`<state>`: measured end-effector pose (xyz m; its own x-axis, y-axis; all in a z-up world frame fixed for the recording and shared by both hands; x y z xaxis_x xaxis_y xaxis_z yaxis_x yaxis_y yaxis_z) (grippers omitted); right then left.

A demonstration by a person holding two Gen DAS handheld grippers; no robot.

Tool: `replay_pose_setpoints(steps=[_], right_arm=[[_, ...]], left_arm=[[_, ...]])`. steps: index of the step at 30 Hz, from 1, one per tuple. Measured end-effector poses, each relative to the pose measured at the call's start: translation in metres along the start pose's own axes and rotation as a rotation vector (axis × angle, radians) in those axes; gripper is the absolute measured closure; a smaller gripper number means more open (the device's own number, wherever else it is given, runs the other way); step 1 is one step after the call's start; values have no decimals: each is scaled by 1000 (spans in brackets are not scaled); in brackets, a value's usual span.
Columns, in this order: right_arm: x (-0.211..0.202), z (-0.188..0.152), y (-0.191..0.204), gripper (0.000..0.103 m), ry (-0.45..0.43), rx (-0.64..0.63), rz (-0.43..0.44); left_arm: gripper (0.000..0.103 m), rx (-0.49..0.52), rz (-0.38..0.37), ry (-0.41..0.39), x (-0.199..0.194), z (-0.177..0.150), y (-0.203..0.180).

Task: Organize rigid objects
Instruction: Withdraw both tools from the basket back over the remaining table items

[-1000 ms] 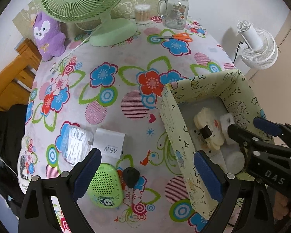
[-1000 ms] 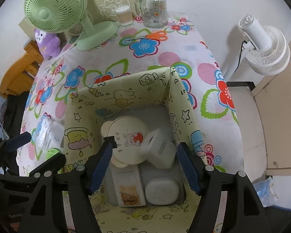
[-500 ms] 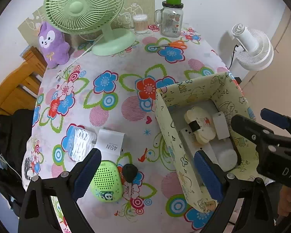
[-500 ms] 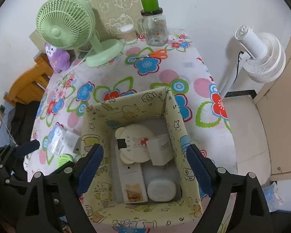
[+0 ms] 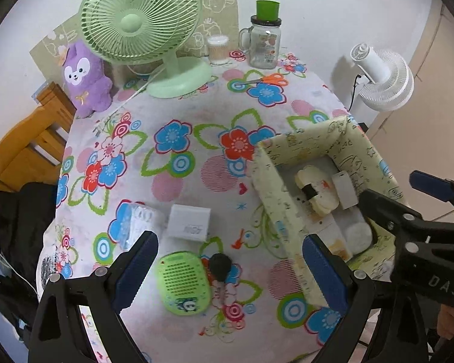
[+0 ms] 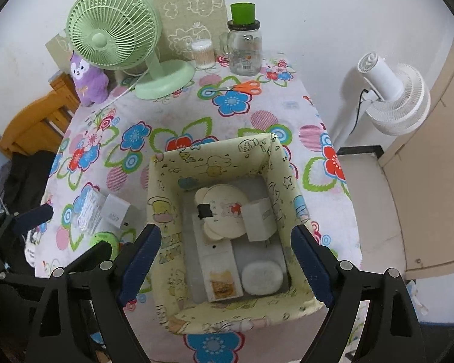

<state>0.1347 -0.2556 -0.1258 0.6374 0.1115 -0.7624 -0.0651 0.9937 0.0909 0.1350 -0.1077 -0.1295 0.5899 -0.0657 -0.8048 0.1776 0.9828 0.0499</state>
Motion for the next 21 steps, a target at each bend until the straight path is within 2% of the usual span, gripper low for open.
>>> replay_pose_setpoints(steps=[7,10,21], right_arm=[[-13,-1,28,13,-21,-23,-61],[-17,-1,40,13,-26,-27,-66],[-31,-6,85,13,-64,-32,-101]], left_arm=[[6,-8,-50,0,-6,-10,29],[7,-10,-47,-4,-8,-13,43],[7,13,-45,-86,-23,-21,86]])
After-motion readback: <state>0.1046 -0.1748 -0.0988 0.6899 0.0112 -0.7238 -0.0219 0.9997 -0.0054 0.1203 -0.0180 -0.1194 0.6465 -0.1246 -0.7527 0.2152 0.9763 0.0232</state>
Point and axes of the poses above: each gripper's, at about its wrist camera, not at the fingertips, and x roughly the way its jaws point, y to its left, z to its top, the point moved 6 cm from there along x, roughly the way its jaws point, and after that the axes turned 13 degrees about -y, right-handed, at the moved point
